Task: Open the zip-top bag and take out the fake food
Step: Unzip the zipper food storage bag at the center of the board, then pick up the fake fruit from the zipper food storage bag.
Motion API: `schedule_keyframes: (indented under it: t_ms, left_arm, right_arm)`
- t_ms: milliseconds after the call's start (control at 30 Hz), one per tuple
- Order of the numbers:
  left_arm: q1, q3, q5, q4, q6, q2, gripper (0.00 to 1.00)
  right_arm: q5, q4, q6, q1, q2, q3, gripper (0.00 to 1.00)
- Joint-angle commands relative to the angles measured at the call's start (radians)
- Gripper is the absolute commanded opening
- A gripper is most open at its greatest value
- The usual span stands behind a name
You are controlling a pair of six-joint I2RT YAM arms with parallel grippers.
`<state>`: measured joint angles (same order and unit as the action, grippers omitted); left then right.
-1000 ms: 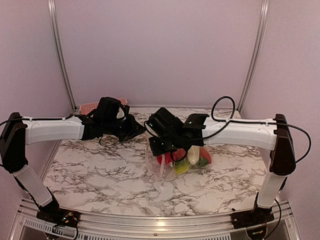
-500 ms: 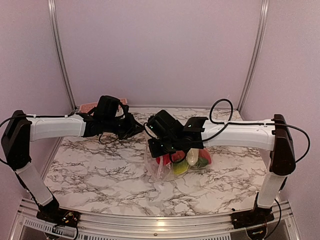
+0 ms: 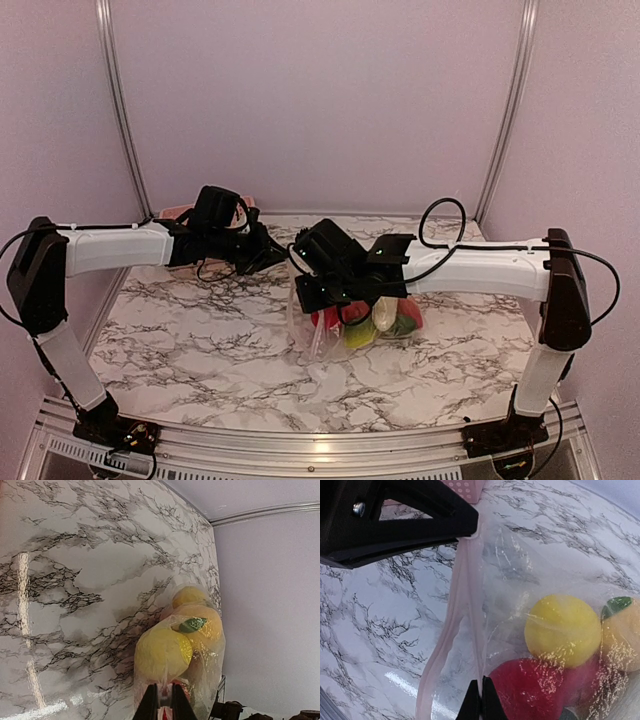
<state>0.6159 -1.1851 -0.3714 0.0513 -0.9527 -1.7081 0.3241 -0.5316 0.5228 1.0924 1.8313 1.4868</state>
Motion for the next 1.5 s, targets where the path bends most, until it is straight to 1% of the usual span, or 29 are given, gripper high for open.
schedule_keyframes:
  t_ms: [0,133,333,400,467,567,700,800,967,1100,1233,1333,1400,1467]
  left_arm:
    - [-0.058,-0.052,0.095,-0.004,0.047,-0.024,0.05]
    - [-0.058,-0.014,0.079,-0.028,0.052,0.002,0.10]
    - [-0.058,0.054,0.080,-0.036,0.067,0.080,0.29]
    - [-0.058,0.076,0.095,-0.028,0.077,0.114,0.31]
    - [-0.058,0.102,0.112,-0.021,0.084,0.152,0.31]
    - [-0.047,0.168,0.105,-0.040,0.075,0.222,0.29]
    - [0.014,0.259,0.102,-0.107,0.044,0.290,0.24]
    - [0.082,0.286,0.104,-0.141,0.023,0.297,0.21]
    - [0.180,0.297,0.102,-0.221,-0.022,0.229,0.20]
    - [0.225,0.310,0.098,-0.302,-0.065,0.157,0.20]
    - [0.232,0.332,0.095,-0.368,-0.101,0.088,0.19]
    - [0.232,0.336,0.104,-0.375,-0.101,0.050,0.20]
    - [0.232,0.334,0.102,-0.376,-0.098,0.026,0.21]
    - [0.232,0.333,0.103,-0.381,-0.094,0.010,0.24]
  right_arm:
    - [-0.009,-0.099,0.002,0.011,0.003,-0.011,0.00]
    - [0.017,-0.128,0.005,0.009,0.025,0.048,0.00]
    - [0.026,-0.140,0.006,-0.004,0.049,0.143,0.00]
    - [0.027,-0.140,0.005,-0.007,0.054,0.163,0.00]
    - [0.028,-0.140,0.008,-0.009,0.057,0.179,0.00]
    - [0.027,-0.135,0.011,-0.015,0.058,0.193,0.00]
    - [0.021,-0.121,0.011,-0.018,0.066,0.208,0.00]
    - [0.018,-0.118,0.014,-0.020,0.072,0.222,0.00]
    - [0.020,-0.116,0.028,-0.020,0.070,0.223,0.00]
    - [0.025,-0.110,0.042,-0.020,0.054,0.209,0.00]
    - [0.035,-0.102,0.050,-0.020,0.027,0.194,0.00]
    - [0.037,-0.093,0.051,-0.020,0.004,0.178,0.00]
    - [0.032,-0.084,0.050,-0.019,-0.010,0.167,0.00]
    - [0.025,-0.073,0.048,-0.019,-0.022,0.154,0.00]
